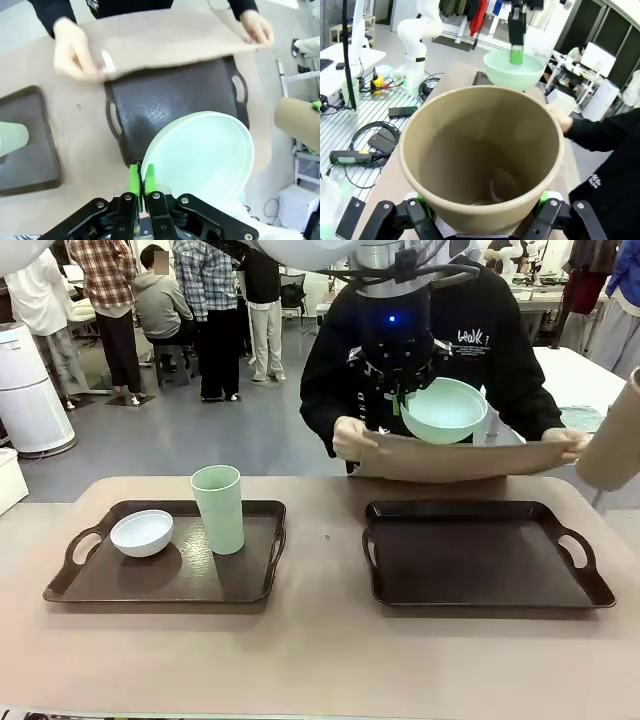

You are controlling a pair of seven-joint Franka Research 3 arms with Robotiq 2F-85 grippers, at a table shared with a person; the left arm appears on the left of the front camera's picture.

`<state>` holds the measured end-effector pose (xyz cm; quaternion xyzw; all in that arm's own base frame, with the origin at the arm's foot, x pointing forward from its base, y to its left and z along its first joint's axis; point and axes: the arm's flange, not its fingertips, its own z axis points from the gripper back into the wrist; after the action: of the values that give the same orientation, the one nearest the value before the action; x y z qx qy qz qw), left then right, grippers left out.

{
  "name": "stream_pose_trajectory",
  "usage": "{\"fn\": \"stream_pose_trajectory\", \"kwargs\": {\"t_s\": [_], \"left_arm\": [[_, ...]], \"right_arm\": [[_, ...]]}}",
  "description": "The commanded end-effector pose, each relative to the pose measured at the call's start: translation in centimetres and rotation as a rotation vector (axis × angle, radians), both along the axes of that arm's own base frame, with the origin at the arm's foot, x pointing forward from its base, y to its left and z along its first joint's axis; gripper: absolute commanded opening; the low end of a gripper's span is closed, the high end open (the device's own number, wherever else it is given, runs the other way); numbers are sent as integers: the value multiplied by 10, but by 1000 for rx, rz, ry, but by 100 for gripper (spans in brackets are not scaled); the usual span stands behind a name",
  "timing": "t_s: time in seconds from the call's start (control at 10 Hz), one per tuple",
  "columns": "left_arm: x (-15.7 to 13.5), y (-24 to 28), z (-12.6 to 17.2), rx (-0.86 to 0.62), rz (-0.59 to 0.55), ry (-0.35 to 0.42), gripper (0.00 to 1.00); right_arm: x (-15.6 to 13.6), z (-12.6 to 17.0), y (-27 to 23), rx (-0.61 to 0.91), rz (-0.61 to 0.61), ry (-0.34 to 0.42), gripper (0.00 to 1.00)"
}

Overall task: Set up a tray with a mat and arrange the tableware.
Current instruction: Pick up the Picnic Bowl and Reusable plastic cup from the Handle tray in front of the human's position and hold them in the air, then place the Picnic Bowl and Reusable plastic cup back onto the Handle tray in front of the human's position.

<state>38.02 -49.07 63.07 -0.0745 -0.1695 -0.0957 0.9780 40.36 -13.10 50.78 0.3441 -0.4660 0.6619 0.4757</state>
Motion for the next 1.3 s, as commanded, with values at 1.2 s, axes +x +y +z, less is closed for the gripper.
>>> {"fn": "stream_pose_trajectory", "kwargs": {"t_s": [1.2], "left_arm": [[8, -4, -11, 11, -5, 14, 0]], "right_arm": [[0, 0, 0, 0, 0, 0, 0]]}}
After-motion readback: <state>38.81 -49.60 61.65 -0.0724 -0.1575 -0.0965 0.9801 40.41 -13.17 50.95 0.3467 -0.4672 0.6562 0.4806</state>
